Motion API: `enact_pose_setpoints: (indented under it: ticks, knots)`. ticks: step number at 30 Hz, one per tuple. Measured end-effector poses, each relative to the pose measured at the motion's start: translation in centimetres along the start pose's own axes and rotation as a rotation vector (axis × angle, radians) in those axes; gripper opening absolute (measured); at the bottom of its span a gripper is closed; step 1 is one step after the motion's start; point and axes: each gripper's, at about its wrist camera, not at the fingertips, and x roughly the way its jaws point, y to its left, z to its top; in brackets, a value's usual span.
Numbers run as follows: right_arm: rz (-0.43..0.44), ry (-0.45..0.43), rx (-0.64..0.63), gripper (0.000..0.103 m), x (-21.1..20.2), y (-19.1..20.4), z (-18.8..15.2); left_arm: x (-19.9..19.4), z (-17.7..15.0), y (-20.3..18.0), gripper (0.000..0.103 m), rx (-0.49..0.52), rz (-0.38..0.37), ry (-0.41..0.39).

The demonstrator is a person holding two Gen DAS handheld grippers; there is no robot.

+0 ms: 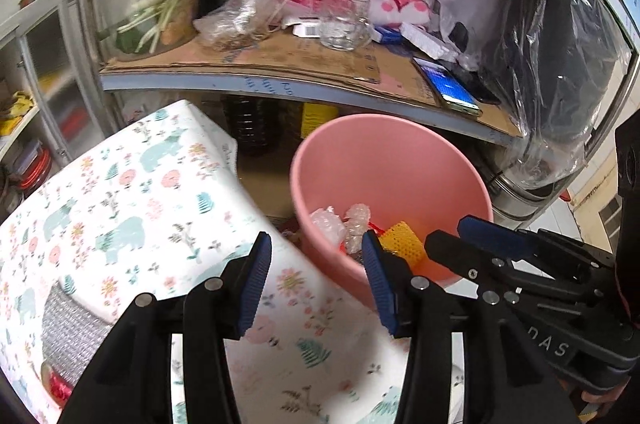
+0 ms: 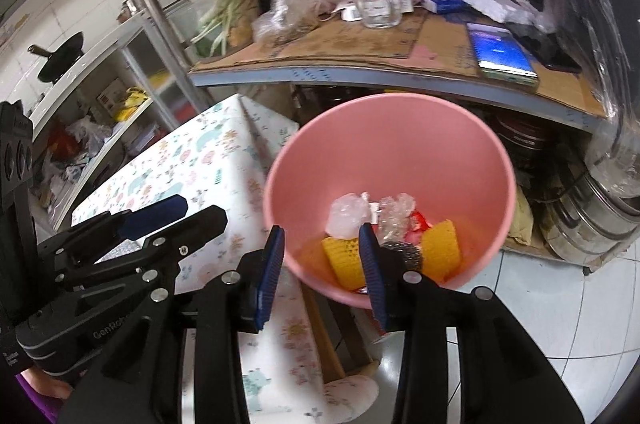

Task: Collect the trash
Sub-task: 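Open both tools to drop the plastic bag and steel wool into the bucket, then move both open tools back over the pink paper cup and silver scouring pad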

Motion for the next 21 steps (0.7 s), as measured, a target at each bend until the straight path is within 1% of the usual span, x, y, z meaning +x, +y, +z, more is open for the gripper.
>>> enact_pose_setpoints:
  ticks: [9,15,21]
  knots:
    - [0.051,0.008,-0.070,0.039,0.1,4.1,-0.5,-2.7,-1.6,3.3,0.047,-0.058,0.039,-0.021]
    - [0.103,0.026,-0.102,0.039,0.4,6.9,-0.9,-4.4,-3.0,5.9,0.047,-0.095,0.089,-0.025]
    - [0.132,0.045,-0.158,0.039,0.8,9.7,-1.7,-6.0,-4.5,8.5,0.047,-0.134,0.123,-0.028]
